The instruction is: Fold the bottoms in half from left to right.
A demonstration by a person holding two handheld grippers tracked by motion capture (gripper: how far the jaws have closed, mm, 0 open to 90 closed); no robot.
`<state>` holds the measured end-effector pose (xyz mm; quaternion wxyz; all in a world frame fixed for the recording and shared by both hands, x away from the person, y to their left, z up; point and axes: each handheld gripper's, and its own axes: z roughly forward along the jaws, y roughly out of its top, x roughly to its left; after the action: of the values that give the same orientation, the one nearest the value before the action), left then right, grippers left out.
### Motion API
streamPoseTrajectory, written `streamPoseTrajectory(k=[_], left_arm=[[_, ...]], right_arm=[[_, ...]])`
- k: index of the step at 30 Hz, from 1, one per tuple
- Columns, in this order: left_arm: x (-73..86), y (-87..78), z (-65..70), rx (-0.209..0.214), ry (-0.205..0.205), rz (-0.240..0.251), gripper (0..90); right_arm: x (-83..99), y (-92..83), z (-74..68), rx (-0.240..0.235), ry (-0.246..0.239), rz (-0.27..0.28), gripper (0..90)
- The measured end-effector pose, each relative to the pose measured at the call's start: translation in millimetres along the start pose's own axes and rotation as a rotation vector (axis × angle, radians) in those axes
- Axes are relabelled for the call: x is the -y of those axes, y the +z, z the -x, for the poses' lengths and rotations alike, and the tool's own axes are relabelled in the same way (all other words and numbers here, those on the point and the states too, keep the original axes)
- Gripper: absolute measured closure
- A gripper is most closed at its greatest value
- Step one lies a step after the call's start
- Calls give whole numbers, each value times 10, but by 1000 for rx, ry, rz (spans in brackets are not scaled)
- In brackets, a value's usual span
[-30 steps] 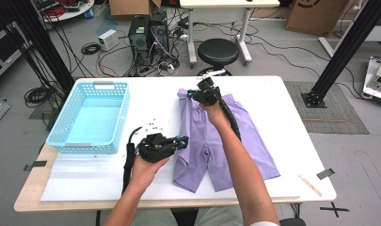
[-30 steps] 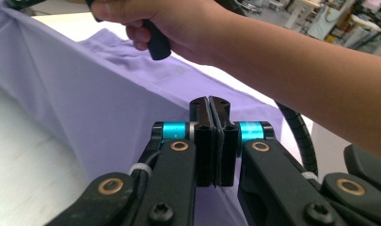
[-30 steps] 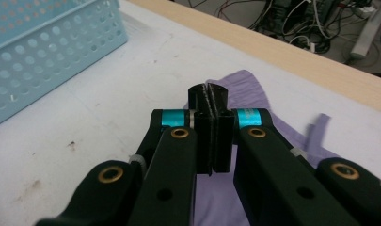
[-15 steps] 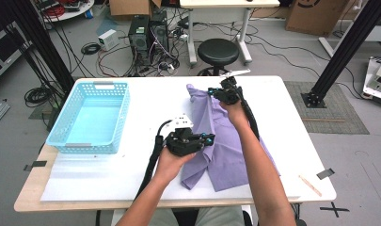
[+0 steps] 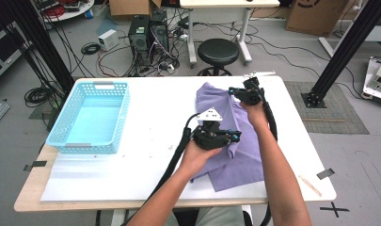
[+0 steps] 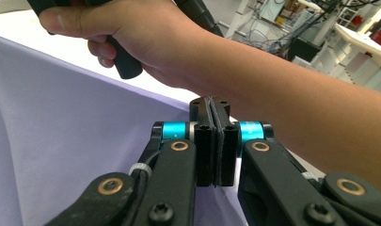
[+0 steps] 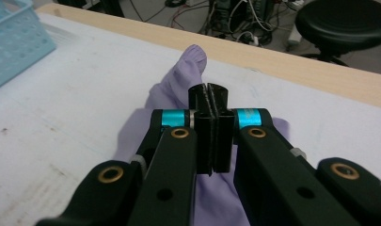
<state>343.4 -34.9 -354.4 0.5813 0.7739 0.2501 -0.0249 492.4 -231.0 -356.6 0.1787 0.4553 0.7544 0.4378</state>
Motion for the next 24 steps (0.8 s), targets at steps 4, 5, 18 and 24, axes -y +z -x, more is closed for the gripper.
streamPoseTrajectory(k=[4, 5, 18, 24], left_arm=[[-4, 182, 20, 9, -1, -16, 884], [-2, 211, 19, 9, -5, -16, 884], [117, 668, 13, 21, -37, -75, 883], [180, 786, 36, 26, -33, -98, 882]], right_arm=[[86, -51, 152, 21, 13, -13, 900], [118, -62, 213, 33, 24, -20, 900], [393, -33, 533, 107, 66, -76, 900], [535, 30, 571, 143, 53, -112, 900]])
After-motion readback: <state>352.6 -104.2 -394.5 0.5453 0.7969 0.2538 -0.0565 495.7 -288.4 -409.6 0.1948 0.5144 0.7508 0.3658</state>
